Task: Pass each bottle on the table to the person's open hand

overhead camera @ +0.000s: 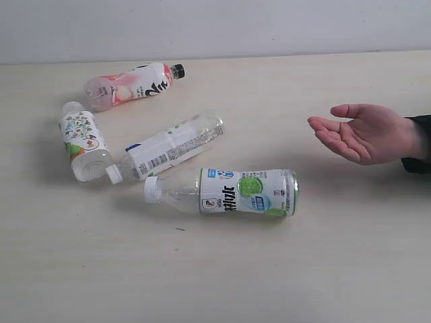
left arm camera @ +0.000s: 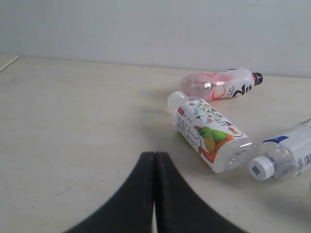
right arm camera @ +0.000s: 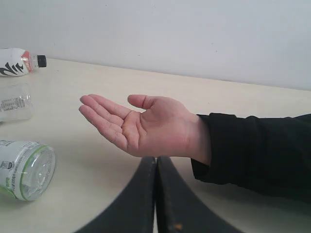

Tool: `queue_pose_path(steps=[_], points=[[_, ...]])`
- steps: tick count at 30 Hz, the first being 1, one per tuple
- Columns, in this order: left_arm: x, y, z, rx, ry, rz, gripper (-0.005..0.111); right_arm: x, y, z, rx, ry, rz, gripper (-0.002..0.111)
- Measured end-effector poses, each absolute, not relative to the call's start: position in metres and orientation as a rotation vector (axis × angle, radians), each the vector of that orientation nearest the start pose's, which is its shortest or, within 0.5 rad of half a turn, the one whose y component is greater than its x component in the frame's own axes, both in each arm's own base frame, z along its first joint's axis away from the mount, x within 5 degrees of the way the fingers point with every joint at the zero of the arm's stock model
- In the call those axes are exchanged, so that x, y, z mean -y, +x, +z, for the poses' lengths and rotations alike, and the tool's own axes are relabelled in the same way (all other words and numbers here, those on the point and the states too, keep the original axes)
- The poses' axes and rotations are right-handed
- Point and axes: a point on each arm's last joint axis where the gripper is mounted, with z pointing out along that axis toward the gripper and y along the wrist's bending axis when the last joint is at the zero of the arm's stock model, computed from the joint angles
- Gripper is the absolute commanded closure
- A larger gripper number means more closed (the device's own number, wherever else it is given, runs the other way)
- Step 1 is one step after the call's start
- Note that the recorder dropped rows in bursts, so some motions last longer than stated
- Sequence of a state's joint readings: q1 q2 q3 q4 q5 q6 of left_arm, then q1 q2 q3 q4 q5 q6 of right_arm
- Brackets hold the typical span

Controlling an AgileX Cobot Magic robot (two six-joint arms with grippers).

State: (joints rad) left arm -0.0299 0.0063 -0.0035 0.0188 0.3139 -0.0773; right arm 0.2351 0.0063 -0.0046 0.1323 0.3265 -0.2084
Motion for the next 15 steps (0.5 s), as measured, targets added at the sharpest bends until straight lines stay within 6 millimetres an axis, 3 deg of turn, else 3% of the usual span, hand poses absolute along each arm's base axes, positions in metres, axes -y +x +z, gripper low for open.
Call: queue_pose_path(steps=[7,15], points=[[0.001,0.055,0.186,-1.792,-0.029,-0.057,0.106,-0.016,0.052,0.185,-1.783,-0.317,0.146,0.108],[0.002,0.057,0.21,-1.514,-0.217,-0.279,0.106,-0.016,0.052,0.185,-1.783,-0.317,0.146,0.108]])
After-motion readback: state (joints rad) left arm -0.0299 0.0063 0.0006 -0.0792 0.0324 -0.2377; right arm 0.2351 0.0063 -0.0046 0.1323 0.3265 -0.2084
